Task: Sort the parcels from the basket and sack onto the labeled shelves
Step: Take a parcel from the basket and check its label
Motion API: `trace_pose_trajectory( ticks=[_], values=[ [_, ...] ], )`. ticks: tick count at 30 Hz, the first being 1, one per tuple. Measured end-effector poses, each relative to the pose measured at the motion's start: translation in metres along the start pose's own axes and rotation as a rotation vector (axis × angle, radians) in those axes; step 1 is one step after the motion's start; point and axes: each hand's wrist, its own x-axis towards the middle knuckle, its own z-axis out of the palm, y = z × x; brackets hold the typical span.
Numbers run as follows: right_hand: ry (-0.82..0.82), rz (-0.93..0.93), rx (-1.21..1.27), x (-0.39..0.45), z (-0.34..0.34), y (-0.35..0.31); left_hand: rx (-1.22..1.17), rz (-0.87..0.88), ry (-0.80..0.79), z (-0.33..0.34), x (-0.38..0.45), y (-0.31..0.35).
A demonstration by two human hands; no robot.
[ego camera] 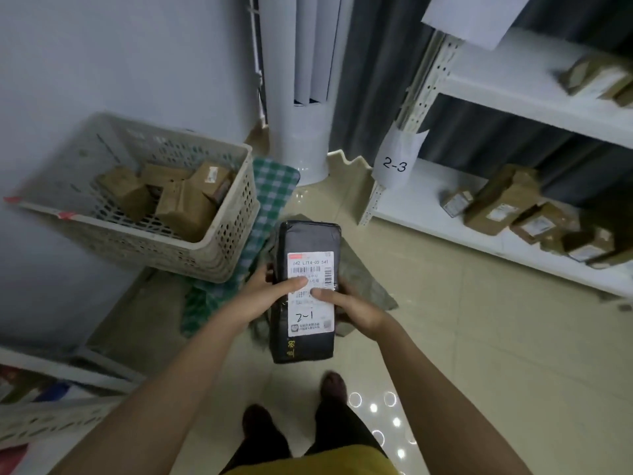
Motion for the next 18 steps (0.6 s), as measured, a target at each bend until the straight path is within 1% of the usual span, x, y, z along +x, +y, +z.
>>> trace_pose_trajectory(
  ticks=[2, 5, 7, 10, 12, 14, 16, 18],
  values=[
    [0.044, 0.009, -0.022, -0.014, -0.025, 0.005, 0.040, 0.001, -0.074, 0.024, 0.004, 0.013],
    [0.170, -0.004, -0.004, -0.036, -0.075, 0.013, 0.123, -0.011, -0.124, 0.073, 0.019, 0.037],
    [0.278, -0.010, 0.055, -0.056, -0.115, 0.016, 0.167, 0.015, -0.128, 0.114, 0.034, 0.055],
    [0.421, -0.009, 0.091, -0.089, -0.183, 0.022, 0.237, 0.056, -0.071, 0.182, 0.056, 0.083],
    [0.508, -0.029, 0.098, -0.110, -0.232, 0.025, 0.342, 0.095, -0.054, 0.224, 0.075, 0.098],
    [0.604, -0.058, 0.095, -0.130, -0.278, 0.025, 0.441, 0.141, -0.090, 0.263, 0.089, 0.117],
    [0.702, -0.099, 0.063, -0.149, -0.317, 0.017, 0.454, 0.182, -0.141, 0.296, 0.099, 0.140],
    [0.780, -0.144, 0.031, -0.162, -0.351, 0.006, 0.460, 0.212, -0.148, 0.324, 0.107, 0.165]
  ],
)
